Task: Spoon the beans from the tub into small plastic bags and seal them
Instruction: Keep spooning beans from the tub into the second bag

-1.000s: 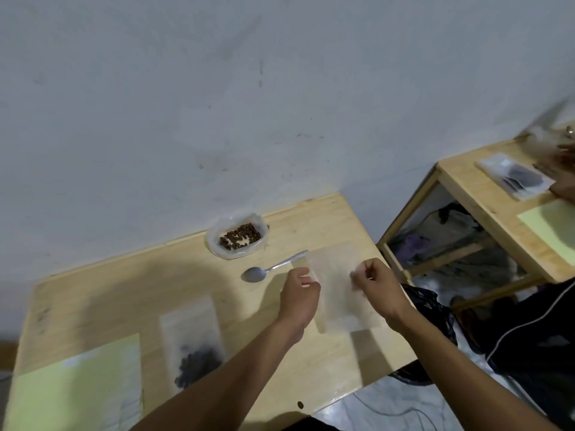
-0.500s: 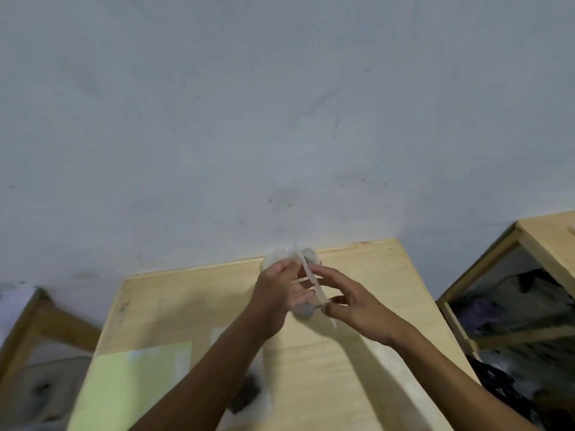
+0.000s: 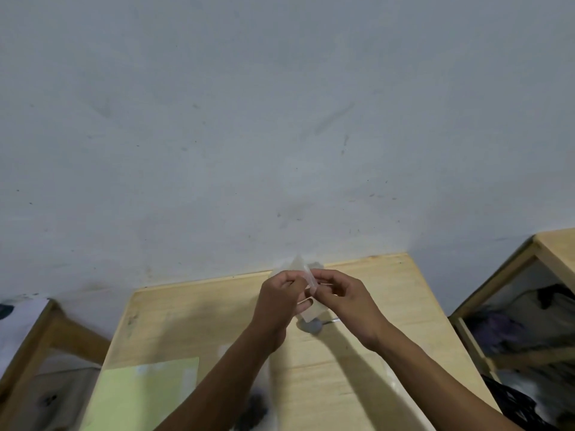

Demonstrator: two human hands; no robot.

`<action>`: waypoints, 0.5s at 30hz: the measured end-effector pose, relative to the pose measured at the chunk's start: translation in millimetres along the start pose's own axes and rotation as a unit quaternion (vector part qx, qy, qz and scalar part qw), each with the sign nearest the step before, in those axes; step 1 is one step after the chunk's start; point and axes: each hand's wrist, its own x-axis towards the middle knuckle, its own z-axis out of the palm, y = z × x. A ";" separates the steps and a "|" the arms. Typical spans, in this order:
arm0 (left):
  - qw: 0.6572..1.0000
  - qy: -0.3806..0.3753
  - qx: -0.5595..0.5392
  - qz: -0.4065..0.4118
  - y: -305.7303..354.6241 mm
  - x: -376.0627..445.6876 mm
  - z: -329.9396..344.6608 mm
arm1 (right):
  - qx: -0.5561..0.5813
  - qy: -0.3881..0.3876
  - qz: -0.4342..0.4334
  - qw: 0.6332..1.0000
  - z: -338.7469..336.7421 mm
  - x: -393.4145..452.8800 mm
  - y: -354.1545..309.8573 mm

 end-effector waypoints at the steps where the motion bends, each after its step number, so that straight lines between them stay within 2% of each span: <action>1: 1.000 0.001 -0.002 -0.001 -1.1 0.5 0.5 | -0.007 0.003 -0.006 1.000 0.1 -1.0 -0.3; 5: 1.000 0.009 0.022 0.010 -7.0 1.9 -0.7 | -0.014 0.001 -0.013 1.000 2.2 -6.0 -2.2; 9: 0.998 0.026 0.046 0.023 -12.5 3.4 -1.9 | -0.023 0.017 0.016 0.999 3.3 -4.8 4.2; 15: 0.994 0.050 0.093 0.035 -16.7 3.9 -4.5 | -0.188 0.060 -0.044 0.979 9.4 -5.7 4.2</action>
